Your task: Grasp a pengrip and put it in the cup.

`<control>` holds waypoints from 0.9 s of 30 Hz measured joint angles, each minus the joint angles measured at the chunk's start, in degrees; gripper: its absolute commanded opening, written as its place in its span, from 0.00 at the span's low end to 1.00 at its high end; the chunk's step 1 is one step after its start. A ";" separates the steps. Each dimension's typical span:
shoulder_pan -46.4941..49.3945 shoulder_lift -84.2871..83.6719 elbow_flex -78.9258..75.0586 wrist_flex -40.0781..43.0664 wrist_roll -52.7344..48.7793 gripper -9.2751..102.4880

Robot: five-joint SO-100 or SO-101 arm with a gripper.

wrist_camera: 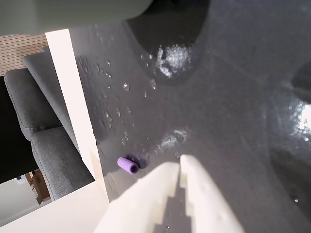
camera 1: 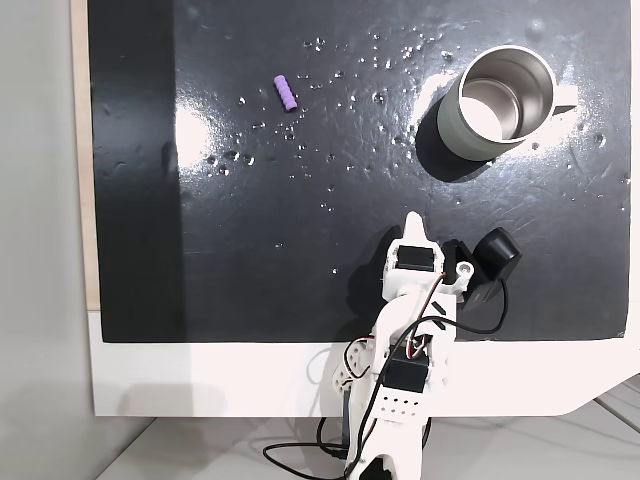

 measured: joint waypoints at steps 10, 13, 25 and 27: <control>0.00 0.00 0.00 -0.88 -0.26 0.09; 0.00 0.00 -0.53 -1.14 -1.76 0.09; -4.13 -20.83 -30.41 0.26 -13.89 0.10; -4.57 -29.27 -38.67 0.26 -15.82 0.11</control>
